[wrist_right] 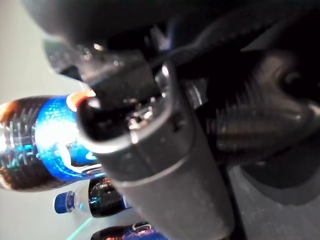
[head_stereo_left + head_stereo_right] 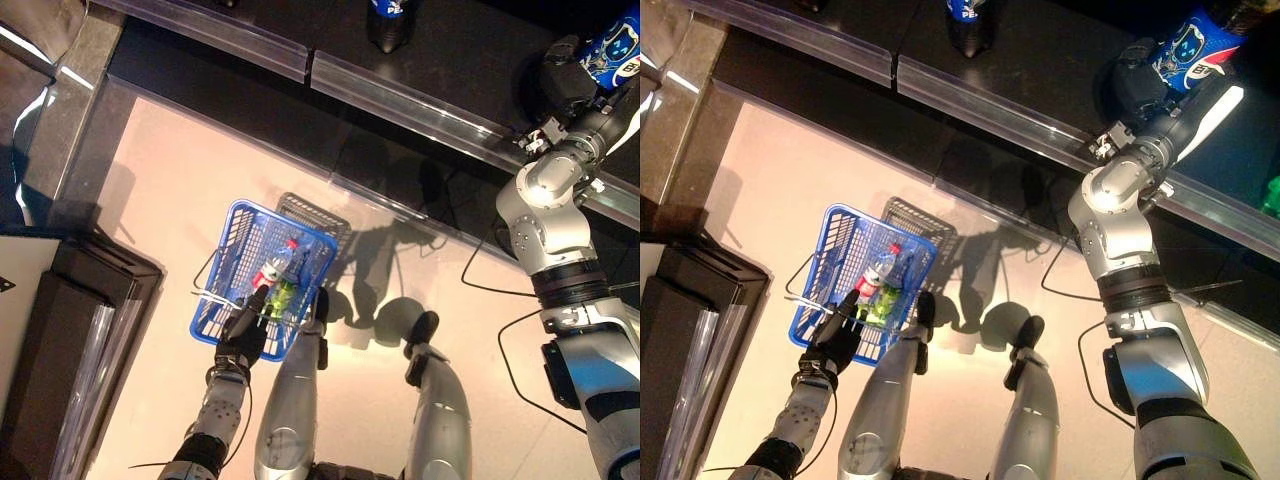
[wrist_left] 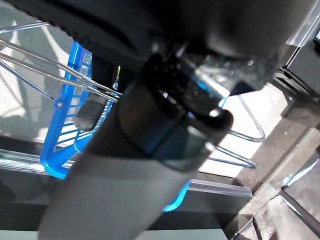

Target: Pick up the drink and place into the basket.

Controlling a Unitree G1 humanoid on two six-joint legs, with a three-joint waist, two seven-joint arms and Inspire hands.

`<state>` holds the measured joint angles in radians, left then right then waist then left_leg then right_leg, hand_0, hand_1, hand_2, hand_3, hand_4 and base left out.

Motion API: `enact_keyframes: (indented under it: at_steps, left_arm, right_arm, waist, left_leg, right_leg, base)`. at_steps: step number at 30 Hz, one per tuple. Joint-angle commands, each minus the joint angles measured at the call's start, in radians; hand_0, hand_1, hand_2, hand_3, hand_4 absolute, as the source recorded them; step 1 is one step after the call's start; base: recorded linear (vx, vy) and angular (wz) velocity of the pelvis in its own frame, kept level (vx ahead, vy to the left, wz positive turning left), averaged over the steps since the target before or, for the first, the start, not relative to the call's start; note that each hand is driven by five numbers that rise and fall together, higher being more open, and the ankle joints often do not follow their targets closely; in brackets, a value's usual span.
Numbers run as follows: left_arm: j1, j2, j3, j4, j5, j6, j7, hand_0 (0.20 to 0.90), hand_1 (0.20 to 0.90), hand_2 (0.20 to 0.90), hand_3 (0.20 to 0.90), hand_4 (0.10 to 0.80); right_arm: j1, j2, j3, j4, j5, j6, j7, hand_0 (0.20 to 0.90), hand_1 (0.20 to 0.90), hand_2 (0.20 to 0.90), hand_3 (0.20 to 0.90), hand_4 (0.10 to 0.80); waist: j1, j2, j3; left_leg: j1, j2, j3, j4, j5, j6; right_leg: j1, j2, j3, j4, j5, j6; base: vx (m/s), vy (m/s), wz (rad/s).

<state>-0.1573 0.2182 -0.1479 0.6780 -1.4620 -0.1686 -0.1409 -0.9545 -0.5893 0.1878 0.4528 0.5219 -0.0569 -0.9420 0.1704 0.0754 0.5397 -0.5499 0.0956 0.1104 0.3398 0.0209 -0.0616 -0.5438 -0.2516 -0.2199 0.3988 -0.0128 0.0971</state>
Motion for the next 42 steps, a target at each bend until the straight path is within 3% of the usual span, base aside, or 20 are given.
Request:
enact_keyframes:
  at_steps: [1, 10, 22, 30, 42]
  left_arm:
    - [0.091, 0.08, -0.002, -0.156, -0.016, -0.068, -0.14, 0.3, 0.3, 0.3, 0.2, 0.1]
    - [0.122, 0.043, 0.051, -0.231, 0.013, -0.112, -0.184, 0.3, 0.3, 0.3, 0.2, 0.1]
    - [0.202, 0.021, 0.077, -0.359, 0.055, -0.1, -0.261, 0.3, 0.3, 0.3, 0.2, 0.1]
    - [0.241, 0.049, 0.037, -0.509, 0.098, -0.051, -0.255, 0.3, 0.3, 0.3, 0.2, 0.1]
    - [0.25, 0.12, -0.013, -0.843, 0.103, 0.02, -0.229, 0.3, 0.3, 0.3, 0.2, 0.1]
  right_arm:
    - [-0.043, -0.078, -0.066, -0.231, -0.109, -0.1, 0.046, 0.3, 0.3, 0.3, 0.2, 0.1]
    - [0.209, 0.027, -0.107, -0.603, -0.243, -0.105, 0.291, 0.3, 0.3, 0.3, 0.2, 0.1]
    - [0.359, 0.077, -0.005, -0.85, -0.129, -0.039, 0.6, 0.3, 0.3, 0.3, 0.2, 0.1]
    - [0.386, 0.117, 0.136, -0.906, -0.066, 0.037, 0.653, 0.3, 0.3, 0.3, 0.2, 0.1]
    - [0.391, 0.177, 0.297, -0.871, -0.022, 0.093, 0.55, 0.3, 0.3, 0.3, 0.2, 0.1]
  waist:
    - [0.018, -0.001, -0.02]
    - [-0.021, -0.006, -0.02]
    - [-0.028, -0.007, -0.056]
    - [-0.002, -0.008, -0.103]
    - [0.082, -0.006, -0.134]
  left_leg:
    - [0.012, -0.068, -0.029, 0.01, -0.042, 0.064]
    - [0.128, -0.062, -0.026, 0.0, -0.039, 0.05]
    - [0.301, -0.041, -0.028, -0.019, -0.029, 0.007]
    - [0.345, -0.039, -0.043, -0.032, -0.006, -0.004]
    - [0.386, -0.065, -0.105, -0.082, 0.019, -0.009]
  right_leg:
    - [0.032, 0.019, -0.077, 0.086, -0.071, -0.017]
    - [0.139, 0.027, -0.088, 0.108, -0.11, -0.04]
    - [0.328, 0.033, -0.1, 0.105, -0.158, -0.075]
    - [0.403, 0.038, -0.113, 0.068, -0.162, -0.079]
    - [0.502, 0.04, -0.175, -0.021, -0.14, -0.07]
  base:
    - [-0.143, -0.001, 0.03]
    - [-0.046, -0.012, 0.03]
    - [0.049, 0.01, 0.02]
    - [0.078, 0.016, 0.12]
    - [0.036, -0.019, 0.18]
